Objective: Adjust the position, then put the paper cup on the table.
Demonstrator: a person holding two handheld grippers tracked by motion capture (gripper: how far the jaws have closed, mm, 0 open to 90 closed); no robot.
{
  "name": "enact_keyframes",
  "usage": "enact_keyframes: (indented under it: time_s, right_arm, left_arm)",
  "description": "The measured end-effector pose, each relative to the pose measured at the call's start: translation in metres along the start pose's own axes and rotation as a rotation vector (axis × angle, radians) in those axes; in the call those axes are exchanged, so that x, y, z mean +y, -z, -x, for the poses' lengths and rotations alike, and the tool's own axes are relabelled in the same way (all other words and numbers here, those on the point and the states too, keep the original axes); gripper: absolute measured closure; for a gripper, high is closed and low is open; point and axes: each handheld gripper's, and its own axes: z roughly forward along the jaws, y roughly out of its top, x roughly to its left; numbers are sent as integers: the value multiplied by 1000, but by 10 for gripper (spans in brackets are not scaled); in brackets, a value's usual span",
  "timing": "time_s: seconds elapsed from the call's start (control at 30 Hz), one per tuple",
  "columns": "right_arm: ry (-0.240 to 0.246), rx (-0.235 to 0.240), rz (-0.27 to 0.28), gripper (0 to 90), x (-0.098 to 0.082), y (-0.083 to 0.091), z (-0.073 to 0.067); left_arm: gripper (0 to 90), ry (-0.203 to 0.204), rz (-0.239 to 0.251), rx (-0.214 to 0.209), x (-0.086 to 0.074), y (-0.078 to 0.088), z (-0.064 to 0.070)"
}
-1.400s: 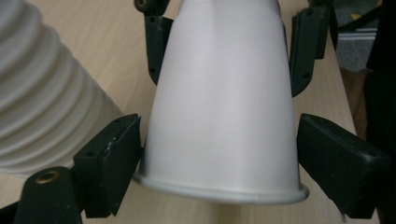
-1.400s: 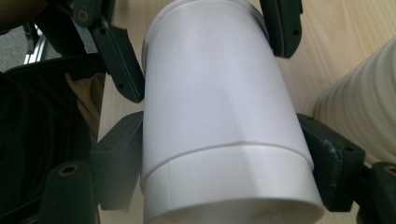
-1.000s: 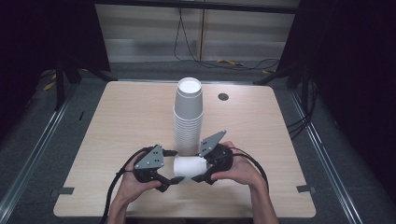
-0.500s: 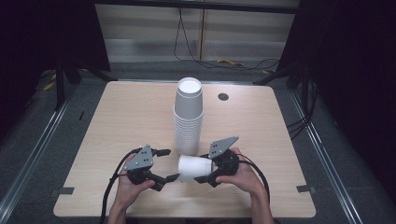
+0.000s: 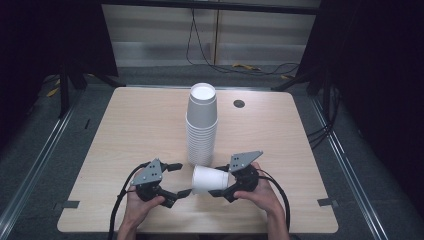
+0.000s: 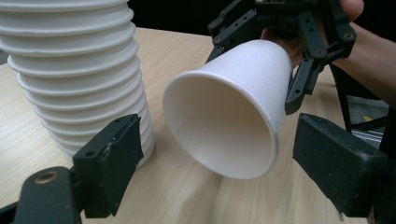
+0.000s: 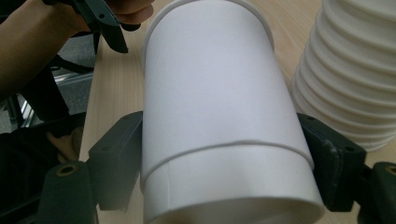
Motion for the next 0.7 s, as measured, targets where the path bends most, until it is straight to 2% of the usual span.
enact_keyframes:
  time_s: [0.07, 0.1, 0.5, 0.53, 0.7]
  right_arm:
    - [-10, 2, 13, 225, -2, 0, 1]
    - [-19, -17, 31, 225, -4, 0, 1]
    - [-15, -11, 83, 222, -10, -1, 0]
    - [-14, -9, 89, 222, -10, -1, 0]
    - [-24, 17, 133, 222, -13, -1, 1]
  left_arm:
    - [157, 7, 9, -12, 0, 0, 0]
    - [157, 10, 10, -13, 0, 0, 0]
    - [157, 14, 39, -24, 2, 1, 3]
    - [158, 6, 36, -30, 2, 1, 2]
    - [157, 22, 51, -30, 2, 0, 2]
